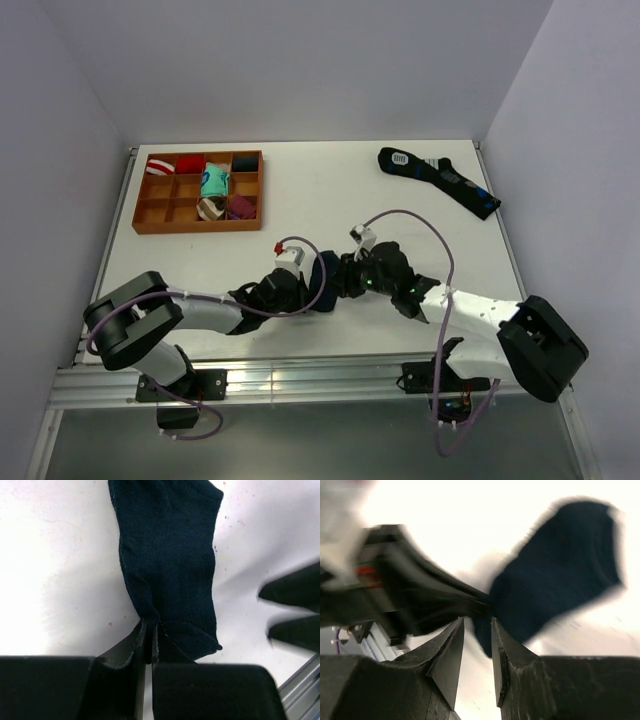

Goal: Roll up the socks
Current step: Roll the sock at the center of the board.

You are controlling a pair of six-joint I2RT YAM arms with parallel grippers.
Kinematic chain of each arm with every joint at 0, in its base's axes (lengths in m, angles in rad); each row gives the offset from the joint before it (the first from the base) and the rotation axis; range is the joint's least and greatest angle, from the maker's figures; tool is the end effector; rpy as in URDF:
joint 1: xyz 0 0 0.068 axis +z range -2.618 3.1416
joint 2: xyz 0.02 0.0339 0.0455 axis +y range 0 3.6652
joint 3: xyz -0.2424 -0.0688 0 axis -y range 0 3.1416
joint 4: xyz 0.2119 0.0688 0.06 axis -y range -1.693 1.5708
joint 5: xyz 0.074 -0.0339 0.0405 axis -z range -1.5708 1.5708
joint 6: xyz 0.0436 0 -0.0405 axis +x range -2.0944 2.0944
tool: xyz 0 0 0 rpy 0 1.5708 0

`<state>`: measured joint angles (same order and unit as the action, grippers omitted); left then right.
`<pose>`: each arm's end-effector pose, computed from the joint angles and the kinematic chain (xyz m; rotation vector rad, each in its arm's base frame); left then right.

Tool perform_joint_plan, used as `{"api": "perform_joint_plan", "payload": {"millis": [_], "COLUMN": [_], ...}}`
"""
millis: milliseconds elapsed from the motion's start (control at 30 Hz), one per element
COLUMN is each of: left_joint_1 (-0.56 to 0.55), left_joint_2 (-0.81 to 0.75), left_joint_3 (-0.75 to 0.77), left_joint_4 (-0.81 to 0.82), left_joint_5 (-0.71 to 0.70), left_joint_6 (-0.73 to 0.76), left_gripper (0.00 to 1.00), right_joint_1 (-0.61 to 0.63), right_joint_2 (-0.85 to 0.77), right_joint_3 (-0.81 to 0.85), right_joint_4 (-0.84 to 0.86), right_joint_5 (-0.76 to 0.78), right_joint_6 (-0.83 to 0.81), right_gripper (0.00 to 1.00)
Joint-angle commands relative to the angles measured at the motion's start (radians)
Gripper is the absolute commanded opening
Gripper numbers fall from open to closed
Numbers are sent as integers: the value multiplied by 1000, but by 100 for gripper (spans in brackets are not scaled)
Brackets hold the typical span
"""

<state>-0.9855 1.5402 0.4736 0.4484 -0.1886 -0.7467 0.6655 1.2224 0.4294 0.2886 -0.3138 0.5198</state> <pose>0.1519 -0.2145 0.1315 0.1612 2.2784 -0.7569 0.1724 0.1525 0.1767 -0.3671 2.1917 1.0198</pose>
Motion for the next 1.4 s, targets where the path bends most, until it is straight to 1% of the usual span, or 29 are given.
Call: {"api": "perform_joint_plan", "payload": {"millis": [0, 33, 67, 233, 400, 500, 533, 567, 667, 733, 900, 1000, 1367], "left_joint_1": [2, 2, 2, 7, 34, 54, 59, 64, 80, 90, 103, 108, 120], "left_joint_2": [-3, -5, -2, 5, -20, -31, -35, -37, -40, -37, -34, -35, -40], "left_joint_3": [17, 25, 40, 92, 112, 118, 120, 123, 123, 123, 125, 132, 160], "left_joint_4": [-252, -266, -277, -373, -407, -421, -425, -428, -438, -439, -444, -445, -496], "left_joint_5": [51, 55, 60, 84, 133, 169, 173, 179, 204, 215, 230, 242, 261], "left_joint_6": [13, 12, 12, 12, 26, 33, 33, 40, 52, 55, 64, 67, 86], "left_gripper": [0, 0, 0, 0, 0, 0, 0, 0, 0, 0, 0, 0, 0], "right_joint_1": [89, 133, 152, 203, 259, 284, 290, 296, 316, 324, 356, 378, 436], "right_joint_2": [-49, -47, -38, -21, 15, 38, 45, 52, 49, 45, -7, -3, 132], "right_joint_3": [-17, -12, -11, -26, -21, -41, -64, -79, -150, -173, -167, -149, -106], "right_joint_4": [153, 150, 146, 167, 156, 201, 216, 257, 345, 360, 356, 350, 422], "right_joint_5": [122, 168, 183, 220, 295, 311, 337, 347, 370, 387, 435, 452, 459], "right_joint_6": [-84, -92, -98, -106, -103, -83, -77, -58, -24, -24, -46, -60, -90], "right_gripper": [36, 36, 36, 34, 33, 30, 29, 28, 29, 29, 30, 30, 30]}}
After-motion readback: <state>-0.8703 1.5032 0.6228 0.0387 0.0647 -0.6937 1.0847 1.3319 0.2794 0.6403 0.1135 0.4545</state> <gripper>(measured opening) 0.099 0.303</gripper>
